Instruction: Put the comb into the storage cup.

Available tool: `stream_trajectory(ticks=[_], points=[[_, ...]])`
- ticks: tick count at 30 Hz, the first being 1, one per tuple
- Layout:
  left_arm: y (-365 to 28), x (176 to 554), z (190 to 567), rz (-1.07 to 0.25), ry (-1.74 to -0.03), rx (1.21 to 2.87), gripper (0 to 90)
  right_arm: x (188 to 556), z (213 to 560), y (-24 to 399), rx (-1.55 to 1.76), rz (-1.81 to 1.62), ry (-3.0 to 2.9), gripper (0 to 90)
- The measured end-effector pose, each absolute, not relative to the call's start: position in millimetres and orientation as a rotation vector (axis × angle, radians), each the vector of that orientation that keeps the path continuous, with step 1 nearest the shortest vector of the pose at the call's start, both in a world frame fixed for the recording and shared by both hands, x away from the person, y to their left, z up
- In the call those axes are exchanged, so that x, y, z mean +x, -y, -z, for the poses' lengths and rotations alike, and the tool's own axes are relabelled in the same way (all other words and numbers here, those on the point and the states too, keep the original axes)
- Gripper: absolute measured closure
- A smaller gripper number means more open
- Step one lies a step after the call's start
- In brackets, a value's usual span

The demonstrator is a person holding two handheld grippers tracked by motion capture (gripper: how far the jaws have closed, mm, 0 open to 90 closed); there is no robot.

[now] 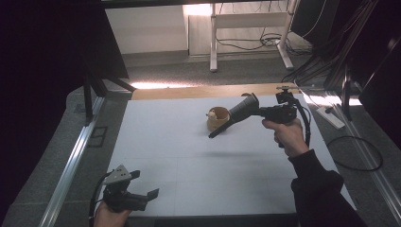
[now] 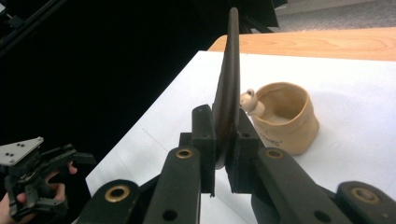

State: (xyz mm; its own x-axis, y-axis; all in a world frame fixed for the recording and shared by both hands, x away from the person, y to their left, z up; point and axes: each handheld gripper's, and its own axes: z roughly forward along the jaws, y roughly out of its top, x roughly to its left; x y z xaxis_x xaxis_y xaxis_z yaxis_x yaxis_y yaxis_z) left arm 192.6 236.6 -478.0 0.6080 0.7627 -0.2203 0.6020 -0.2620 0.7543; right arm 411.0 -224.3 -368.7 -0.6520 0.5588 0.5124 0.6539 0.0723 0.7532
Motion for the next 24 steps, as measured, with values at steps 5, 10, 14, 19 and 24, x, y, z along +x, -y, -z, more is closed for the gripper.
stream_trajectory(ticks=[5, 10, 14, 19, 24], points=[[-237.4, 190.5, 477.4, -0.256, -1.088, 1.979, 0.0, 416.0, 366.3, 227.7, -1.291, 1.661, 2.229, 84.3], [-238.4, 189.1, 476.9, -0.269, -1.088, 1.975, 0.0, 420.6, 362.4, 230.3, -1.303, 1.665, 2.231, 84.3], [-239.3, 188.5, 476.8, -0.274, -1.091, 1.973, 0.0, 424.2, 359.8, 231.7, -1.316, 1.67, 2.233, 84.3], [-239.8, 188.7, 477.0, -0.276, -1.096, 1.973, 0.0, 428.8, 355.5, 233.7, -1.337, 1.673, 2.244, 84.2], [-239.4, 188.3, 476.7, -0.28, -1.093, 1.974, 0.0, 433.3, 350.5, 236.8, -1.361, 1.677, 2.251, 84.3]])
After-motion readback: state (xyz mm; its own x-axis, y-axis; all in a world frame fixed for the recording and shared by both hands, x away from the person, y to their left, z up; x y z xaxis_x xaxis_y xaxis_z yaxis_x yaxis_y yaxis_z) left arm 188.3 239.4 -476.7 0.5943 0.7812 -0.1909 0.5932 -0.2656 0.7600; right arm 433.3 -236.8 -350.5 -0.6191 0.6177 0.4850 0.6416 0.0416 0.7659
